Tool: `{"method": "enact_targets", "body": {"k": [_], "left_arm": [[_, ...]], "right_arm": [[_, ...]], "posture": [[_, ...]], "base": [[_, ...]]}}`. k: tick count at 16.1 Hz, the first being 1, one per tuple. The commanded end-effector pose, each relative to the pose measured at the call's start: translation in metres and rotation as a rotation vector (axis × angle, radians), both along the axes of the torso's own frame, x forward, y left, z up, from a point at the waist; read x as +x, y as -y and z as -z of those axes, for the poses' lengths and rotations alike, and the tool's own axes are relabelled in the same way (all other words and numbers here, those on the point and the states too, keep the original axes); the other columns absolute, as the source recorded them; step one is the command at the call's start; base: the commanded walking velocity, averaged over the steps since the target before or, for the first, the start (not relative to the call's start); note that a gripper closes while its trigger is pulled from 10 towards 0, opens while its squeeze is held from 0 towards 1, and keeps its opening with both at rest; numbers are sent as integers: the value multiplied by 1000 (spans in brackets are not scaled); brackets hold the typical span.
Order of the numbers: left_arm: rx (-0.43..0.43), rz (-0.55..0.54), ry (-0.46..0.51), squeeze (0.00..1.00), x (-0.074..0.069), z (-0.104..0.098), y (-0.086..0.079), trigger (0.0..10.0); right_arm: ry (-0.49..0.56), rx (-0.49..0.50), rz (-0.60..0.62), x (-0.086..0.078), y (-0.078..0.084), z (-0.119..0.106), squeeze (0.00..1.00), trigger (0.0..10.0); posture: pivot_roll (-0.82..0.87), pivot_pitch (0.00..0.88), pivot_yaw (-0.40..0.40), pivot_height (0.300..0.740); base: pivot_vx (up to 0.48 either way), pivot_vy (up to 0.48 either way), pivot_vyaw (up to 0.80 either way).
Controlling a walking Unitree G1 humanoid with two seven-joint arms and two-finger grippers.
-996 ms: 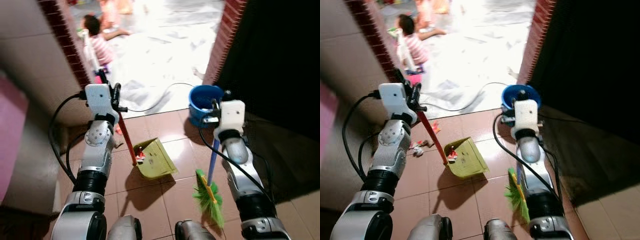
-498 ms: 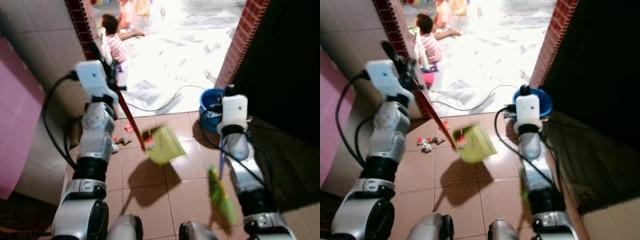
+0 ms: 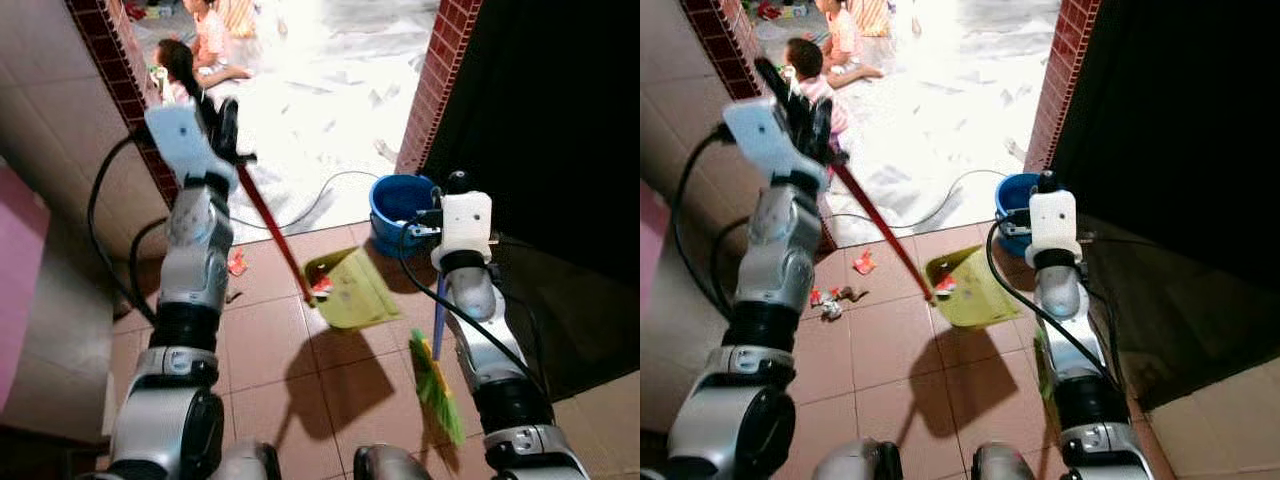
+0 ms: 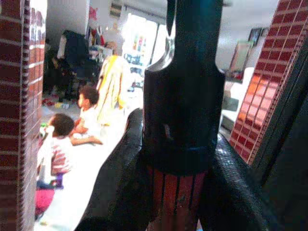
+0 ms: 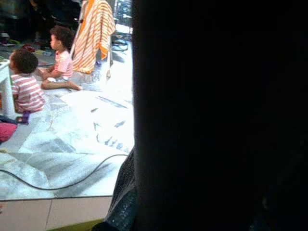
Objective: Sweep floor
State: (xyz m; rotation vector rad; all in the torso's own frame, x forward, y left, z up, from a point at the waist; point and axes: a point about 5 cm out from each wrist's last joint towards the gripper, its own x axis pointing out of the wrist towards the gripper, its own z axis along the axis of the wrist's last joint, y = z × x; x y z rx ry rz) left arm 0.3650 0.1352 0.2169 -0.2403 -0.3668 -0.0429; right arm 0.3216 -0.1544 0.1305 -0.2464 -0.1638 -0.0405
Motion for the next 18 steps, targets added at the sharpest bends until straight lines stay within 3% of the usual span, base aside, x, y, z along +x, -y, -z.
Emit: {"method": "enact_targets", "body": {"k": [1,13,18], "left_arm": [[-16,-19,143,0,-2,-37,-3,10000],[-43,-4,186,0,-5,-55,-1,10000],[-22,-40,205,0,-4,-60,-3,10000]], "right_arm": [[41,-6,-13,2,-2,-8,0,10000],[38,2,-44,2,-8,-6,0,10000],[36,3,-57,2,-10,-6,0,10000]], "posture": [[-138,52,34,740],[-140,54,34,740],[-140,54,34,740]], "base": [[304,0,-663],[438,0,-551],[466,0,0]]}}
